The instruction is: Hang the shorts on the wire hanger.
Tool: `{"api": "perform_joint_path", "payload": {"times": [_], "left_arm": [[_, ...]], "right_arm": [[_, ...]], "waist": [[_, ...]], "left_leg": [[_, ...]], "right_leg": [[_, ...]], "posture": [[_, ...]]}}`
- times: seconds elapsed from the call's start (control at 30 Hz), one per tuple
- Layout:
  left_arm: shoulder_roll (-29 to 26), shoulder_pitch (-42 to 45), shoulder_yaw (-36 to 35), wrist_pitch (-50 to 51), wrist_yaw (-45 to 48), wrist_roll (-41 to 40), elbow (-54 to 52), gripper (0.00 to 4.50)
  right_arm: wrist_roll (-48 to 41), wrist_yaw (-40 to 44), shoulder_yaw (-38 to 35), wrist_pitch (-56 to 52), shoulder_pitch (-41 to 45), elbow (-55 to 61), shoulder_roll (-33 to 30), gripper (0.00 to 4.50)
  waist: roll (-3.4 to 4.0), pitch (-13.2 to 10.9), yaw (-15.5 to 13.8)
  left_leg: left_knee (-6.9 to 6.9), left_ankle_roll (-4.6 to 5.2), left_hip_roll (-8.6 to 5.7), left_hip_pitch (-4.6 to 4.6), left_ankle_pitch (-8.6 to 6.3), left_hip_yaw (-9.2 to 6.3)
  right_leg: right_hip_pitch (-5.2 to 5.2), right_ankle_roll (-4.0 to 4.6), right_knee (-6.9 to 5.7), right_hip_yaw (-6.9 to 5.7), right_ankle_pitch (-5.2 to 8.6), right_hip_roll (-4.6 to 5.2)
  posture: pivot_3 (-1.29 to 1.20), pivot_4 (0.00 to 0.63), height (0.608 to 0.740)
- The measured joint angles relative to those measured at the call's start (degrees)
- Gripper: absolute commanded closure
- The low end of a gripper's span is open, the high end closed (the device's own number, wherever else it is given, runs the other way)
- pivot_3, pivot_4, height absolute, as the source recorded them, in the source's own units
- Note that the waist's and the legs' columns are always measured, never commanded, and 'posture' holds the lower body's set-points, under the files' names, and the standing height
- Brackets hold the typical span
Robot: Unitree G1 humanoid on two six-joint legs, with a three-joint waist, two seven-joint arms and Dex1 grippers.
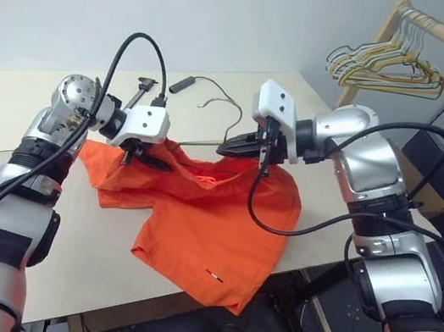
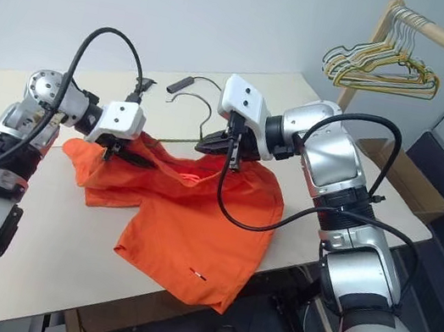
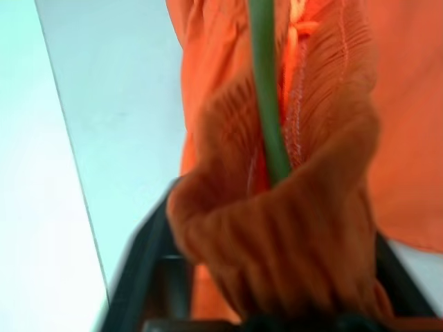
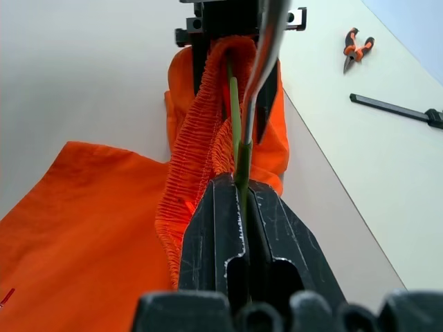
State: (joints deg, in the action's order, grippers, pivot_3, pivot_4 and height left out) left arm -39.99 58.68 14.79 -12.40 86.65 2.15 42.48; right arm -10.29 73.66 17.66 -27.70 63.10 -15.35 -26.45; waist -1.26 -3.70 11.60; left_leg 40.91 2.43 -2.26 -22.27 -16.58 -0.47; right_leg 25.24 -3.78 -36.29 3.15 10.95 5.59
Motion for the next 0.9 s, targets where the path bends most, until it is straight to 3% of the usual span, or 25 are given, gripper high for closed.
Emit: {"api": "perform_joint_path", "payload": {"times": [0.1, 0.17, 0.33, 0.4, 0.63, 0.77, 0.9], "left_arm": [[-0.02, -0.02, -0.29, 0.08, 0.12, -0.05, 0.44, 4.46], [-0.08, -0.02, -0.99, 0.17, -0.04, -0.18, 0.70, 4.46], [-0.12, -0.26, -1.65, 0.83, 0.72, -0.70, 0.69, 4.50], [-0.21, -0.28, -1.84, 1.54, 1.24, -1.02, 0.69, 4.50], [-1.76, -1.08, -2.62, 3.61, 1.45, -1.33, 0.39, 4.50], [-2.05, -2.22, -2.79, 5.13, 1.09, -1.61, -0.43, 4.50], [-2.03, -2.51, -2.85, 5.39, 0.58, -1.91, -1.21, 4.50]], "right_arm": [[-0.01, -0.10, 0.00, -0.59, 0.00, 0.14, -0.01, 4.50], [-0.08, -0.08, 0.02, -0.95, -0.01, 0.32, 0.05, 4.50], [0.20, -0.76, 0.04, -2.14, -0.01, 1.51, 0.01, 3.13], [0.72, -1.99, 0.04, -3.22, -0.02, 1.85, -0.52, 2.34], [-2.36, -3.71, -6.93, -9.43, -3.93, 10.48, -11.07, 0.04], [-4.67, -2.92, -9.75, -13.17, -10.90, 19.36, -17.64, 0.04], [-3.27, -4.23, -5.82, -15.75, -15.27, 22.01, -19.57, 0.04]], "waist": [[0.00, 0.00, 0.24], [0.00, 0.00, 0.37], [0.00, 0.00, 0.44], [0.00, 0.00, 0.42], [0.00, 0.00, 0.14], [-0.01, 0.02, 0.17], [0.01, 0.03, 0.59]], "left_leg": [[0.00, 0.00, 0.00, 0.00, 0.00, -0.01], [-0.01, 0.00, 0.00, 0.00, 0.00, -0.01], [0.00, 0.00, 0.00, -0.01, 0.00, -0.03], [0.00, 0.00, -0.01, -0.02, 0.00, -0.04], [-0.02, 0.01, -0.01, -0.13, 0.00, -0.19], [0.00, 0.01, 0.00, -0.12, -0.01, -0.20], [0.00, 0.02, 0.01, 0.03, -0.01, 0.01]], "right_leg": [[0.00, 0.00, 0.00, 0.00, 0.00, 0.01], [0.02, 0.00, 0.00, 0.00, 0.00, 0.01], [0.01, 0.00, 0.00, -0.01, 0.00, 0.02], [0.02, 0.00, 0.00, -0.02, 0.00, 0.04], [0.03, 0.00, 0.10, -0.19, 0.00, 0.09], [-0.03, 0.00, 0.09, -0.22, 0.00, 0.08], [-0.06, -0.01, 0.12, -0.09, 0.00, 0.08]], "posture": [[-0.15, 0.000, 0.740], [-0.15, 0.000, 0.740], [-0.16, 0.000, 0.740], [-0.16, 0.000, 0.740], [-0.16, 0.000, 0.740], [-0.17, 0.005, 0.740], [-0.18, 0.004, 0.740]]}}
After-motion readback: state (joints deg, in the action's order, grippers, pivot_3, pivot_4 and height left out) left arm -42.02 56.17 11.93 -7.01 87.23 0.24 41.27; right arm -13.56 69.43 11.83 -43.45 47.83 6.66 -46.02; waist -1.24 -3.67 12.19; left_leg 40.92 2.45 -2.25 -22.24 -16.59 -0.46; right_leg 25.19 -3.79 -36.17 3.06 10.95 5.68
